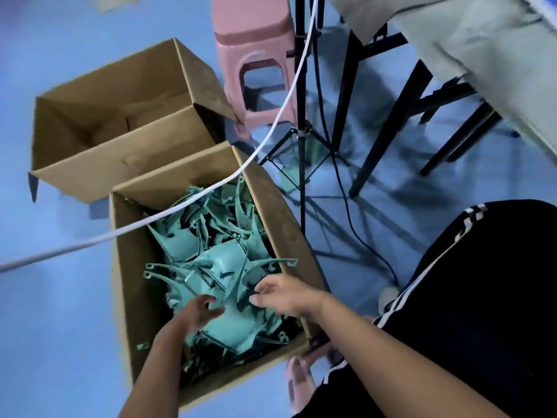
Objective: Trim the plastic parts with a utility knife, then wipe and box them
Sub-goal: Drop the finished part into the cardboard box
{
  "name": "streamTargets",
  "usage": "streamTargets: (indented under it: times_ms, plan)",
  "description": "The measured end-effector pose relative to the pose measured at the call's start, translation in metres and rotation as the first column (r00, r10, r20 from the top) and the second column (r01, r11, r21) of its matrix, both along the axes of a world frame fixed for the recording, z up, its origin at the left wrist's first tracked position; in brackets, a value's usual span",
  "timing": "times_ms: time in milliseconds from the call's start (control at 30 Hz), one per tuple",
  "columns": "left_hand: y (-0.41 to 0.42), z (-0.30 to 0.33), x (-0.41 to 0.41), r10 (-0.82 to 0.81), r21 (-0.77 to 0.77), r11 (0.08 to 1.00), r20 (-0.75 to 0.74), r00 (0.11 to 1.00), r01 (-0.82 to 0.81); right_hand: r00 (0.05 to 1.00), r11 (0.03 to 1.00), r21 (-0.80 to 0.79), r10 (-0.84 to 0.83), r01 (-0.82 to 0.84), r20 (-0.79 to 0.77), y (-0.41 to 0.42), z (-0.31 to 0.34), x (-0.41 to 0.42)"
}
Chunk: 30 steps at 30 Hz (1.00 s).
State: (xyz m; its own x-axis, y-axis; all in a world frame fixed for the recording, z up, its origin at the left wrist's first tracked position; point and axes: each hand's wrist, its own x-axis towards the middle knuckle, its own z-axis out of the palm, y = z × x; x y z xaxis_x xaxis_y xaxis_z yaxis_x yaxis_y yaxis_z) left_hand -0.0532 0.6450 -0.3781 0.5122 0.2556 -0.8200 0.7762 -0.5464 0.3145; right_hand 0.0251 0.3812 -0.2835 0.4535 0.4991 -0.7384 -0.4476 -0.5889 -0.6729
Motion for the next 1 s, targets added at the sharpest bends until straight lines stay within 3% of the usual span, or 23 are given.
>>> streamTargets:
  times_ms: [100,167,267,367,467,567,667,767,833,933,1000]
  plan:
    - [0.000,-0.004,0.008,-0.078,0.282,0.955,-0.072,0.994,0.095,0.995,0.992,-0.078,-0.092,0.095,0.045,-0.019,-0.003,0.006]
    - [-0.016,-0.001,0.022,-0.053,0.358,0.933,0.011,0.999,0.046,0.985,0.977,-0.139,-0.151,0.161,0.080,-0.031,-0.002,0.011]
    - [-0.069,0.017,0.052,0.061,0.301,0.937,0.352,0.934,-0.174,0.960,0.955,-0.128,-0.251,0.266,0.125,-0.043,0.013,0.018]
    - [-0.147,0.059,0.090,0.069,0.105,0.974,0.702,0.709,-0.199,0.888,0.922,-0.068,-0.343,0.380,0.307,-0.059,0.046,0.029]
    - [-0.239,0.120,0.125,0.083,-0.091,0.996,0.896,0.436,-0.002,0.666,0.871,0.096,-0.436,0.482,0.605,-0.097,0.095,0.040]
    - [-0.336,0.186,0.144,0.156,-0.194,0.961,0.968,0.197,0.195,0.303,0.767,0.274,-0.516,0.580,0.801,-0.174,0.146,0.036]
    - [-0.427,0.244,0.141,0.144,-0.128,0.907,0.990,-0.010,0.402,-0.011,0.645,0.431,-0.548,0.632,0.836,-0.260,0.197,0.010]
    - [-0.517,0.292,0.117,0.224,-0.084,0.757,0.965,-0.138,0.648,-0.242,0.509,0.562,-0.562,0.652,0.791,-0.337,0.240,-0.036]
    - [-0.570,0.315,0.101,0.256,-0.054,0.651,0.955,-0.151,0.757,-0.354,0.439,0.618,-0.545,0.652,0.760,-0.381,0.260,-0.066]
    - [-0.648,0.336,0.081,0.218,-0.092,0.523,0.976,-0.028,0.848,-0.445,0.273,0.568,-0.400,0.777,0.801,-0.453,0.269,-0.108]
    - [-0.693,0.338,0.069,0.139,-0.087,0.470,0.990,0.023,0.878,-0.369,0.065,0.382,-0.147,0.922,0.917,-0.505,0.260,-0.133]
